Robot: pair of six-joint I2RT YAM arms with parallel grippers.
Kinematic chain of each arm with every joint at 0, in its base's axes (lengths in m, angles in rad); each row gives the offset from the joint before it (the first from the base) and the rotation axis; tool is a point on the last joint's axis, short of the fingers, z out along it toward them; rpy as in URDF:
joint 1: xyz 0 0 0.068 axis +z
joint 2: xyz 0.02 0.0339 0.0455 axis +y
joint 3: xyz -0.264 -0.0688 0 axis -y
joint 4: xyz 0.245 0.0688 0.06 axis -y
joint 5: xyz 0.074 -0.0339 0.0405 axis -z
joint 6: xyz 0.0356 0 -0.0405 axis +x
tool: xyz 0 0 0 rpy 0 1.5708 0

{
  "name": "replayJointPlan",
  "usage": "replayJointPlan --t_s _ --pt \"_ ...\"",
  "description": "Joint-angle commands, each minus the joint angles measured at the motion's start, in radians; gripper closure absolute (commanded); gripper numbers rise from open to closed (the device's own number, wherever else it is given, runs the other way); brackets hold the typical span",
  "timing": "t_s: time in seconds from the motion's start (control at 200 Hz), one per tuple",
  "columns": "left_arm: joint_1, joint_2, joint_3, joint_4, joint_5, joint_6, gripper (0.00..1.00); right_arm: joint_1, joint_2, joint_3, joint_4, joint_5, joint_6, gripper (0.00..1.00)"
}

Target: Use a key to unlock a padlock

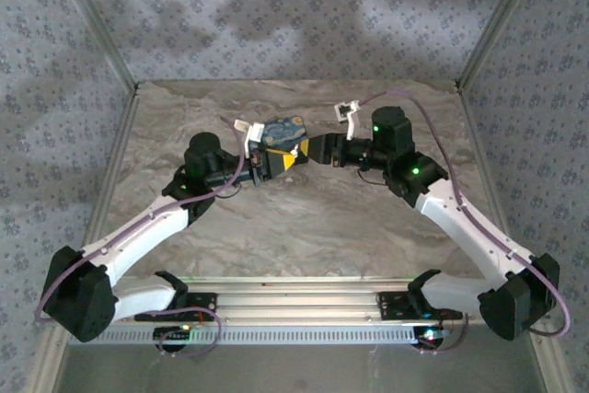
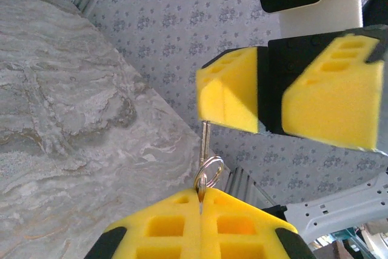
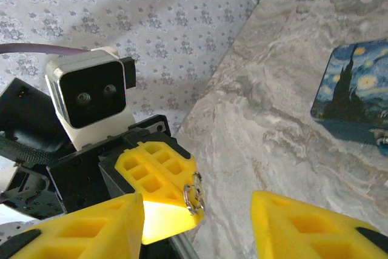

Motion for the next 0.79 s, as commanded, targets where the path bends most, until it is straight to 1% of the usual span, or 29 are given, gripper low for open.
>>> replayJointPlan --t_s 0.0,0.145,0.295,0.52,0.665,0.789 --pt "0.005 -0.019 0.007 0.027 0.025 0.019 1.0 -0.01 -0.016 -0.018 0.033 -0.031 0.04 0.59" --pt "0.005 -0.023 0.011 0.027 0.045 0.013 1.0 -0.009 -0.008 -0.029 0.07 -0.067 0.052 0.64" --pt "0.006 -0.028 0.012 0.022 0.056 0.013 1.0 -0.001 0.001 -0.025 0.074 -0.078 0.049 0.63" --pt "0.006 -0.043 0.009 0.019 0.074 0.014 1.0 0.017 0.026 -0.021 0.075 -0.092 0.04 0.59" --pt "0.007 -0.048 0.011 0.013 0.082 0.018 1.0 0.026 0.045 -0.012 0.073 -0.102 0.036 0.59" --pt "0.006 -0.046 0.012 0.011 0.092 0.019 1.0 0.027 0.054 -0.007 0.077 -0.107 0.031 0.62"
